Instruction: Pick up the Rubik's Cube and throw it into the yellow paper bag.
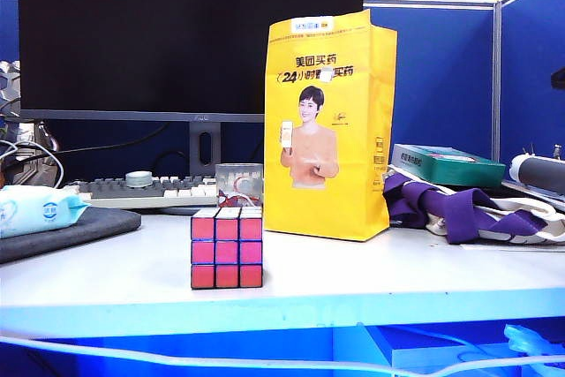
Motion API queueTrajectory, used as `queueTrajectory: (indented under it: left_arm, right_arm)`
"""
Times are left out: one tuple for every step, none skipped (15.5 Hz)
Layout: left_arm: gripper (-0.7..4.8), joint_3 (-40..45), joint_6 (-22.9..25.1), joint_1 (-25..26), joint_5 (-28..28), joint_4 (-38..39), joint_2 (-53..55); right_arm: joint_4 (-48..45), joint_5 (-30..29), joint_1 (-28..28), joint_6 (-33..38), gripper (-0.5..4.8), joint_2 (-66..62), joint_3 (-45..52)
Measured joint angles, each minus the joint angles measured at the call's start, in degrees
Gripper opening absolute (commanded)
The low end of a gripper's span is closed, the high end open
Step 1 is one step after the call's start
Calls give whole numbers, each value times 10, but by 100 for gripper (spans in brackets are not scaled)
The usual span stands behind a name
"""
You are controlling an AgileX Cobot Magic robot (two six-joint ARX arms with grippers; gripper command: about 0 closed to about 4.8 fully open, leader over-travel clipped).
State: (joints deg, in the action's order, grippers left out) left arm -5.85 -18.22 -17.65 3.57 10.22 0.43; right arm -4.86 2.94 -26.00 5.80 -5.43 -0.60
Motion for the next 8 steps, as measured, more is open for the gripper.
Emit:
queueTrajectory:
  left_arm:
    - [83, 0, -5, 0, 19, -1, 0]
    - [83, 0, -7, 0, 31, -3, 0]
    - [83, 0, -5, 0, 27, -12, 0]
    - [83, 0, 14, 0, -27, -16, 0]
    - [83, 0, 22, 0, -53, -16, 0]
    - [83, 0, 31, 0, -155, -13, 0]
    - [83, 0, 32, 0, -188, 6, 0]
    - [83, 0, 31, 0, -193, 21, 0]
  right_arm:
    - [0, 0, 0, 0, -4, 0, 0]
    - [0, 0, 0, 0, -4, 0, 0]
    - [0, 0, 0, 0, -4, 0, 0]
    - [0, 0, 0, 0, -4, 0, 0]
    - [0, 0, 0, 0, -4, 0, 0]
    - [0, -12, 0, 7, -4, 0, 0]
    - [5, -45, 0, 32, -4, 0, 0]
    - [11, -69, 0, 47, -4, 0, 0]
